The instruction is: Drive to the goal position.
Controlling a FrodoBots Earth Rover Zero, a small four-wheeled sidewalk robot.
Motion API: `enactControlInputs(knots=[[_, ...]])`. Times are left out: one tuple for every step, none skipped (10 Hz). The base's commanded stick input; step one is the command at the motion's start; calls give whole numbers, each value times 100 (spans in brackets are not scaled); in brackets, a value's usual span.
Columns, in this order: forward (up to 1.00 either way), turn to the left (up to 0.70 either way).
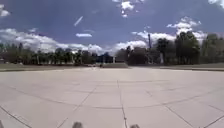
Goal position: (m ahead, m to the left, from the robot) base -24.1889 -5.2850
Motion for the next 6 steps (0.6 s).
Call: enactControlInputs(knots=[[70,3],[70,1],[70,0],[70,0],[70,0],[70,-24]])
